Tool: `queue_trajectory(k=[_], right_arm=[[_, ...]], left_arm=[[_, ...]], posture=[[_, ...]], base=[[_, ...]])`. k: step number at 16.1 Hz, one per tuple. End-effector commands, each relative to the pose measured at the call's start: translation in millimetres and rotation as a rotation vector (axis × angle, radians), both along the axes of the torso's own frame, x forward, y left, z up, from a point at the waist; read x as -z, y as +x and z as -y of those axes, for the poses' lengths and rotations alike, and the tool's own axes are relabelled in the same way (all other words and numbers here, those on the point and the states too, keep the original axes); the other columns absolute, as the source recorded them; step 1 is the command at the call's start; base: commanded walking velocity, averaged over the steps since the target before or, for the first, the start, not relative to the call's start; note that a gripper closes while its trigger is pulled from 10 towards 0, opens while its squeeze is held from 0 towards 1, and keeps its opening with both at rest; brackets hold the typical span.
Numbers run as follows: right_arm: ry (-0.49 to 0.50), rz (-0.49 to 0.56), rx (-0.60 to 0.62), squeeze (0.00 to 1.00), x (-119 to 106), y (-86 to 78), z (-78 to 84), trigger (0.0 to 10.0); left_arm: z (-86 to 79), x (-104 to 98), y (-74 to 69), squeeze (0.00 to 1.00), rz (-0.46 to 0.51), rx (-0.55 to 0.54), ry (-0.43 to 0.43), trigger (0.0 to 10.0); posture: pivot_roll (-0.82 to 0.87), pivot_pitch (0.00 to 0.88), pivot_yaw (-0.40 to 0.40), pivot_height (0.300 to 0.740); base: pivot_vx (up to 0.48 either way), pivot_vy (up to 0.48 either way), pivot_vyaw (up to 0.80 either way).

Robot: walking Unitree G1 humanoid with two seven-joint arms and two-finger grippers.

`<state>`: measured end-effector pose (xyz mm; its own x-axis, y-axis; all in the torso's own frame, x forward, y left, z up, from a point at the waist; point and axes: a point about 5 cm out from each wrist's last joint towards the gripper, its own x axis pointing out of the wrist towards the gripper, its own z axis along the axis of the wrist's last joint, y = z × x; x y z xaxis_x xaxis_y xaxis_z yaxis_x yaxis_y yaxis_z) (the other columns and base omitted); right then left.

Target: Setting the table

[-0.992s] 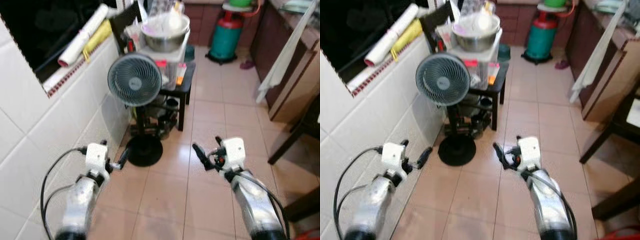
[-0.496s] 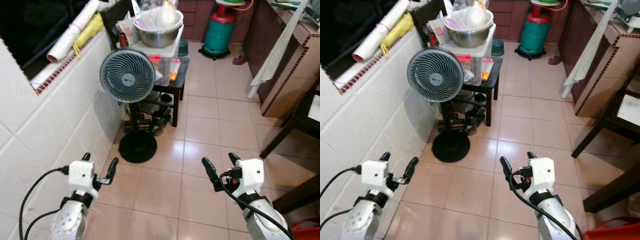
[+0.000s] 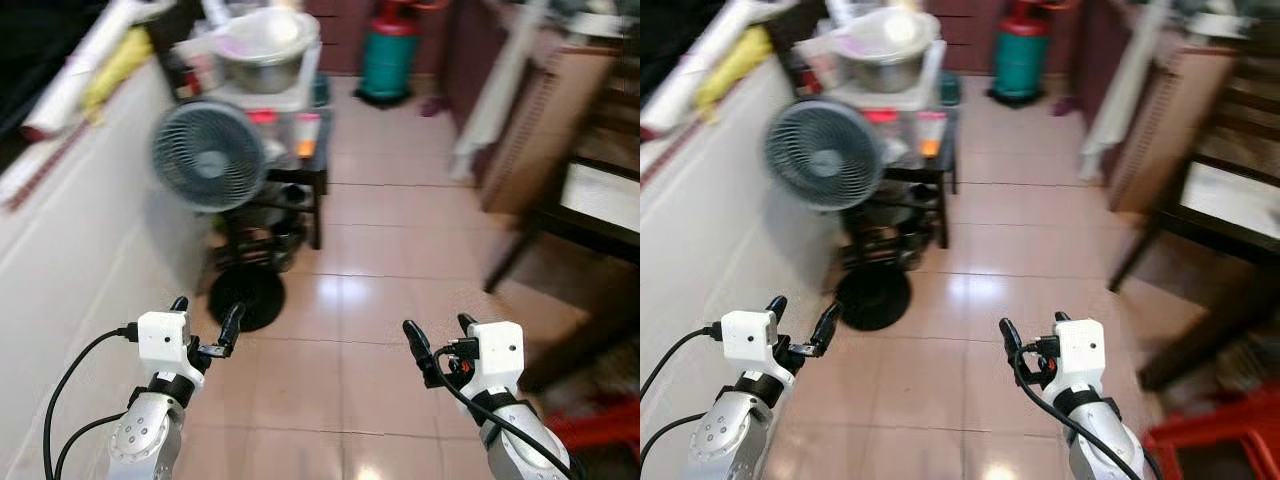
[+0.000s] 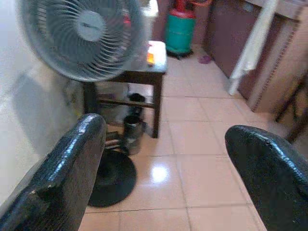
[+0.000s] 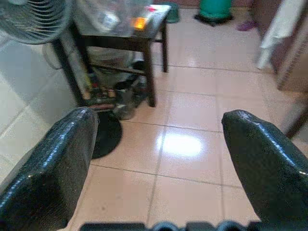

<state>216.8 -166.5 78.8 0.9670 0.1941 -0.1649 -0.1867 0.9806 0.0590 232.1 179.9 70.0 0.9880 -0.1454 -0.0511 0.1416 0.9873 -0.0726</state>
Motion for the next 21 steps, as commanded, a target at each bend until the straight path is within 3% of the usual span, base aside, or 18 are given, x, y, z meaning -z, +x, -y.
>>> queue_trajectory(k=[1, 8, 13, 21], right_arm=[[-0.003, 0.014, 0.019, 0.00, -6, -0.4, 2.5, 10.0], [0.010, 0.024, 0.025, 0.00, -11, 4.1, -1.1, 10.0], [0.014, 0.033, 0.021, 0.00, -13, 7.6, -3.7, 10.0], [0.013, 0.059, 0.019, 0.00, -21, 11.7, -5.9, 10.0]], left_arm=[[-1.1, 1, 0.4, 0.00, -0.017, -0.001, 0.009, 10.0], [4.3, -7, 8.6, 0.00, -0.003, 0.042, -0.017, 10.0], [3.5, -8, 11.1, 0.00, 0.002, 0.049, -0.012, 10.0], [8.6, -15, 18.3, 0.00, 0.029, 0.077, -0.024, 10.0]], posture=[[-0.07, 0.041, 0.030, 0.740], [-0.07, 0.046, 0.023, 0.740], [-0.07, 0.044, 0.021, 0.740], [-0.08, 0.067, 0.017, 0.740]], base=[[0.000, 0.000, -0.80], [0.000, 0.000, -0.80], [0.000, 0.000, 0.00], [0.331, 0.000, -0.25]])
